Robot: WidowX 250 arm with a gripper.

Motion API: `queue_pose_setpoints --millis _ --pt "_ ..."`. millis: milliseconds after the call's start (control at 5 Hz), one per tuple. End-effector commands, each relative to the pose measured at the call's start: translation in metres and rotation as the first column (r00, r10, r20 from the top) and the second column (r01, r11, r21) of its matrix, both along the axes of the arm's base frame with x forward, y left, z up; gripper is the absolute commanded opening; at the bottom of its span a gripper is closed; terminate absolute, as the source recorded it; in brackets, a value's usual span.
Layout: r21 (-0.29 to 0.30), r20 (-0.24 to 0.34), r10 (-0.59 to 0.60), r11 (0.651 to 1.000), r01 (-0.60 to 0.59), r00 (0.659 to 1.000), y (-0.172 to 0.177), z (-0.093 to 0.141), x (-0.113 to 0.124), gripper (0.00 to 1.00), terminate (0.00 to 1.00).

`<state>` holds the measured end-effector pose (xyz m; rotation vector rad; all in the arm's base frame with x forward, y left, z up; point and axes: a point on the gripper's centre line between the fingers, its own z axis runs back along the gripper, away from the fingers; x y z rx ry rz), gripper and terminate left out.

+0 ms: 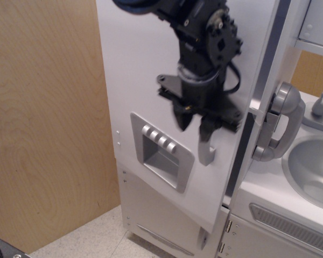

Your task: Open fridge

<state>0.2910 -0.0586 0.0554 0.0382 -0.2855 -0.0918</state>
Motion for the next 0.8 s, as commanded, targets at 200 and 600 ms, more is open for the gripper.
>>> queue_pose_setpoints --millis 200,600 --pt "0.044 -0.148 -0.088 0.995 0.095 0.985 -0.051 0.010 -0.024 1.00 0.00" --pt "0.012 -0.200 -0.179 0.983 0.185 0.963 -0.108 0.005 -0.013 1.00 0.00"
